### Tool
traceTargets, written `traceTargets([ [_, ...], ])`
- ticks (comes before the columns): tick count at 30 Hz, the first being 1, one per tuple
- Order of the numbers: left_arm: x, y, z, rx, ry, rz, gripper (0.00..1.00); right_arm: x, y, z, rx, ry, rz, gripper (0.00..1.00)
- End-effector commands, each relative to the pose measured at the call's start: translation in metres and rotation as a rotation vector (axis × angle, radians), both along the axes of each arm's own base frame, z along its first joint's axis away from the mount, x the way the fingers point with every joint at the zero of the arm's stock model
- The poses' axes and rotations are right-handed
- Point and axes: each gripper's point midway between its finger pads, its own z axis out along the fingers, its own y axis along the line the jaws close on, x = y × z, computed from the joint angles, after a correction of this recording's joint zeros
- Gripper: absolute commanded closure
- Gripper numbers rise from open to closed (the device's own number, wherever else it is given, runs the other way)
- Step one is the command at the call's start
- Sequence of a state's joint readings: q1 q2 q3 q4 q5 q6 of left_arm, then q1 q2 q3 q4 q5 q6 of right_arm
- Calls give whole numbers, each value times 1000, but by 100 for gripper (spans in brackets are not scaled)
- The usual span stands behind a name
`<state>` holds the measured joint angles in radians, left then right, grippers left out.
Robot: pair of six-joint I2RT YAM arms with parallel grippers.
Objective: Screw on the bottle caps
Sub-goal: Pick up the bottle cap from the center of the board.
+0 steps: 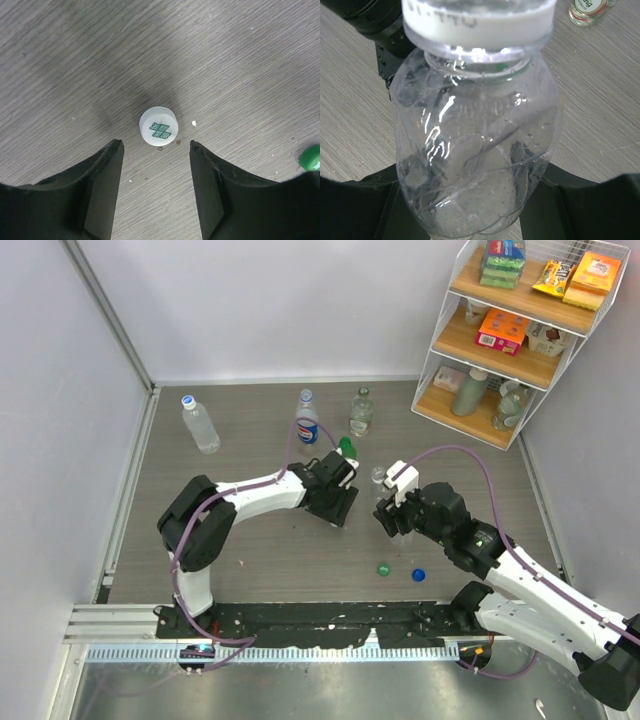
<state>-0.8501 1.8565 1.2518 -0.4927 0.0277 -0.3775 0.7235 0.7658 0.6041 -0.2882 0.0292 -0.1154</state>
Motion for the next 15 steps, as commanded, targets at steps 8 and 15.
traceTargets([
  [8,10,-6,10,43,-89,41,47,11,-1,24,53,-56,-62,99],
  [15,11,-16,2,27,-83,45,53,11,-1,22,51,-51,-67,99],
])
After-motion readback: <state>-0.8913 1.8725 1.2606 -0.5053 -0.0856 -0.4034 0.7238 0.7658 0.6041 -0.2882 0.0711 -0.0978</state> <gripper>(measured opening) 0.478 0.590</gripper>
